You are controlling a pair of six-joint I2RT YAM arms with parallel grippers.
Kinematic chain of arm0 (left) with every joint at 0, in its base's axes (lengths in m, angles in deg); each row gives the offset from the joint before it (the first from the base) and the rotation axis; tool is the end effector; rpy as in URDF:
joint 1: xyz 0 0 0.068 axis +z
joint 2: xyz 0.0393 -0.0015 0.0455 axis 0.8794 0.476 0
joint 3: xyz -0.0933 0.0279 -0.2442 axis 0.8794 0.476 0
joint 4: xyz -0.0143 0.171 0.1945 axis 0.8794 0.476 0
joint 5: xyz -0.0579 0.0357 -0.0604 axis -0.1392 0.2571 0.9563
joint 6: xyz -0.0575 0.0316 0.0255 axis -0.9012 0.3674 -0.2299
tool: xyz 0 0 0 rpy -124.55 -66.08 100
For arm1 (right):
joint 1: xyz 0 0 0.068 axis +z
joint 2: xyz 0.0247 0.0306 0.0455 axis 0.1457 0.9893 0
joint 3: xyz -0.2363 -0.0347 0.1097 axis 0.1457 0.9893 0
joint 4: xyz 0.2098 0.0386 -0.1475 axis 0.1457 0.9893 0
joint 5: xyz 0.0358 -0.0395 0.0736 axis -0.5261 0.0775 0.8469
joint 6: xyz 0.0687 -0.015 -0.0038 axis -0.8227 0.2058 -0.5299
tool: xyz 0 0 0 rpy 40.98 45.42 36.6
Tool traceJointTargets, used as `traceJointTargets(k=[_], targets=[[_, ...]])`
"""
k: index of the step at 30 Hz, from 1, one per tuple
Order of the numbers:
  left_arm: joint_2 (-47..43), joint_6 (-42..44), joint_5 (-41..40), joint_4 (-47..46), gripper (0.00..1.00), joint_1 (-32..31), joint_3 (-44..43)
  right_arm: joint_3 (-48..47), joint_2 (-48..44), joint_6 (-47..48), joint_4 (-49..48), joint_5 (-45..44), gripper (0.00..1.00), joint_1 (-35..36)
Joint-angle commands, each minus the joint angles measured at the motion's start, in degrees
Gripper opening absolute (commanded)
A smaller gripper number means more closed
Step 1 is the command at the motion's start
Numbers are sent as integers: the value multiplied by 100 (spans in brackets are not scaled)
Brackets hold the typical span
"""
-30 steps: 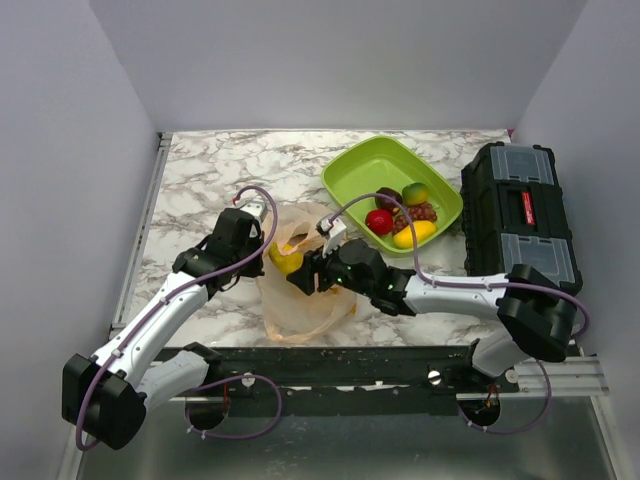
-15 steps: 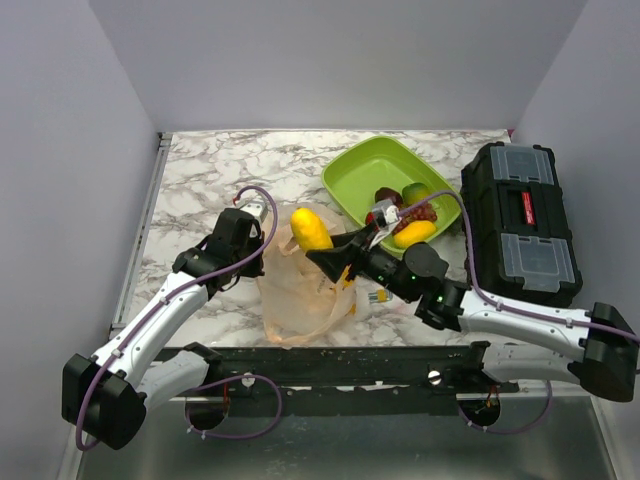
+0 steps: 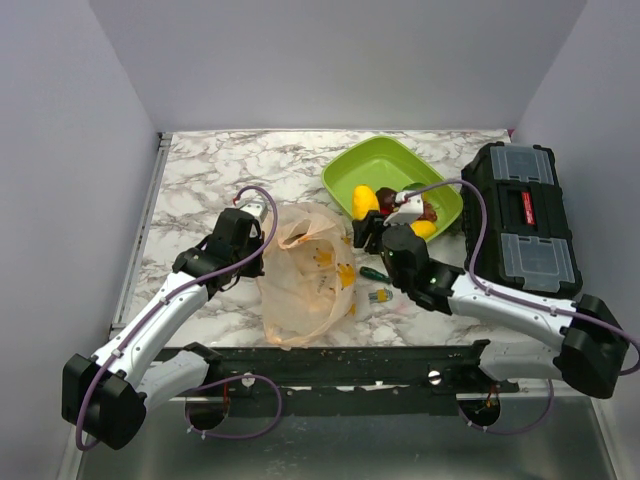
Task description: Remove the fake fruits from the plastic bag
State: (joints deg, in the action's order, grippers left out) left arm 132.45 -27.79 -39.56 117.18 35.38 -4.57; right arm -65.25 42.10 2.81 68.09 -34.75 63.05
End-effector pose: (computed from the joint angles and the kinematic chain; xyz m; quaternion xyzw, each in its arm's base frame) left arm 0.2020 -0.0978 0.2360 0.0589 0.9319 -0.1251 0.3354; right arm 0.1935 0.2096 0.2657 0.0294 0.7646 0.1840 0.6170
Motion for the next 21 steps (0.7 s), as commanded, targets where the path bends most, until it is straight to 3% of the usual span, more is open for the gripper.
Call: traceJointTargets(k=[1,8,12,16,21], targets=[[14,-15,131,-43,0,36,-41,-529,546,8,591,63,1,-605],[-3,-4,119,-44,0,36,-32,-1945,2111,330,1325,1425,1,-1819],[6,-4,135,-54,0,36,-29,-2973,3064,662,1879,2144,1,-2083],[14,-13,140,-57,0,41,-43,-4170,4039,891,2608,2114,4,-2110],[-12,-5,132,-61,0,47,-30,-4922,4898,984,3014,1750,8,-2144]])
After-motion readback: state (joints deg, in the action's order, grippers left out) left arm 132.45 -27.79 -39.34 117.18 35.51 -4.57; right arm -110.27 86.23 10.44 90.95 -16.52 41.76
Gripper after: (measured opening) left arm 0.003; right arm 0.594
